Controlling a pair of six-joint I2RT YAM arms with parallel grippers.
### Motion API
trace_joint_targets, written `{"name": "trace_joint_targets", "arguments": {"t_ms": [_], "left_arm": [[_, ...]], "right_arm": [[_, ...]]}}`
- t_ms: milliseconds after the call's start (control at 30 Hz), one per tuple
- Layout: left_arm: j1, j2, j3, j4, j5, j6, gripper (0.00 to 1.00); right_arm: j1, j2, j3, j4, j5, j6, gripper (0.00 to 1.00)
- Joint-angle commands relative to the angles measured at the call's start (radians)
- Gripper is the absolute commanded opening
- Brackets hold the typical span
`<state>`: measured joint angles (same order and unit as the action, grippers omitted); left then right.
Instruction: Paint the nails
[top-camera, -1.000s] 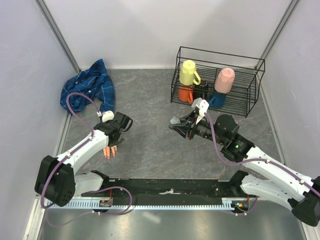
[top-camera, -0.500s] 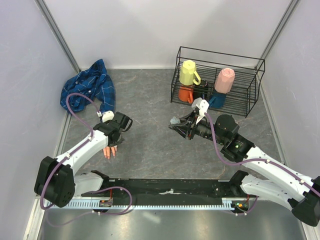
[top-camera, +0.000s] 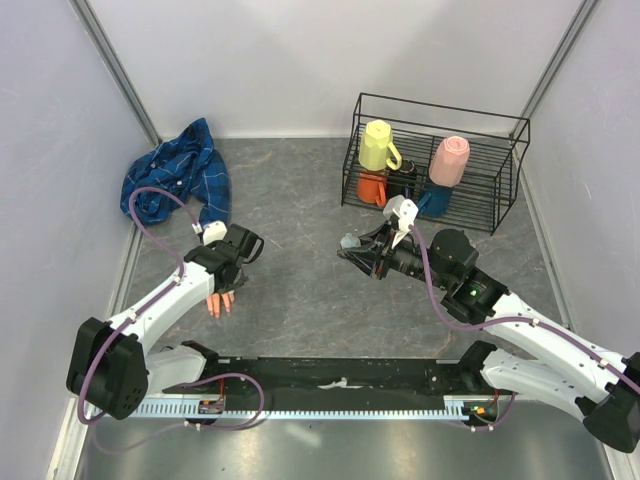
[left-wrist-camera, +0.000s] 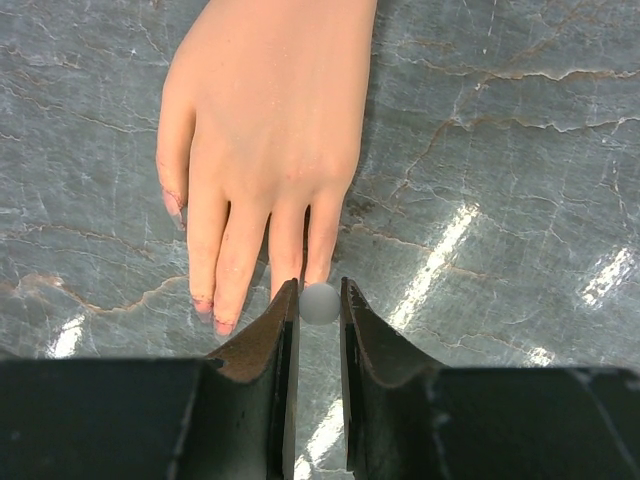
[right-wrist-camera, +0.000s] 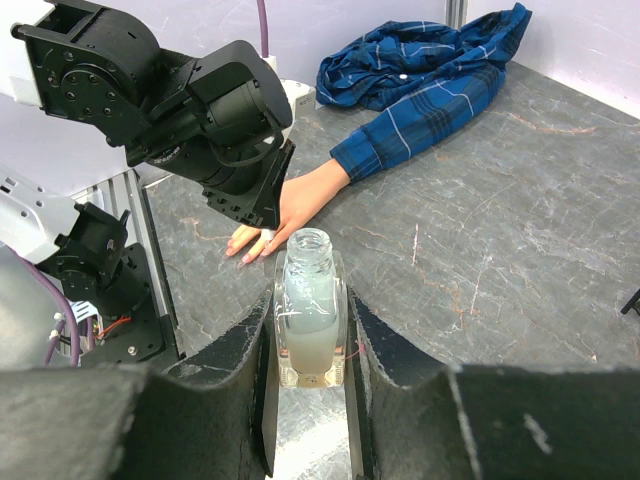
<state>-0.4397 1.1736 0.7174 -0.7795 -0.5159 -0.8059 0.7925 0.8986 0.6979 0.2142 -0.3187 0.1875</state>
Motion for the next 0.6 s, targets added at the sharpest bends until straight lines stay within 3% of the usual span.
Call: {"name": "trace_joint_targets", "arguments": {"t_ms": [0, 567], "left_arm": [[0.006, -0.014, 0.017, -0.023, -0.044, -0.028, 0.02], [0.006, -0.008, 0.025, -0.035, -0.023, -0.026, 0.02]], "right_arm": [[-0.004, 0.0, -0.003, 0.05, -0.022, 0.009, 0.0], [-0.007, 0.005, -0.008, 0.057, -0.029, 0.015, 0.0]]}}
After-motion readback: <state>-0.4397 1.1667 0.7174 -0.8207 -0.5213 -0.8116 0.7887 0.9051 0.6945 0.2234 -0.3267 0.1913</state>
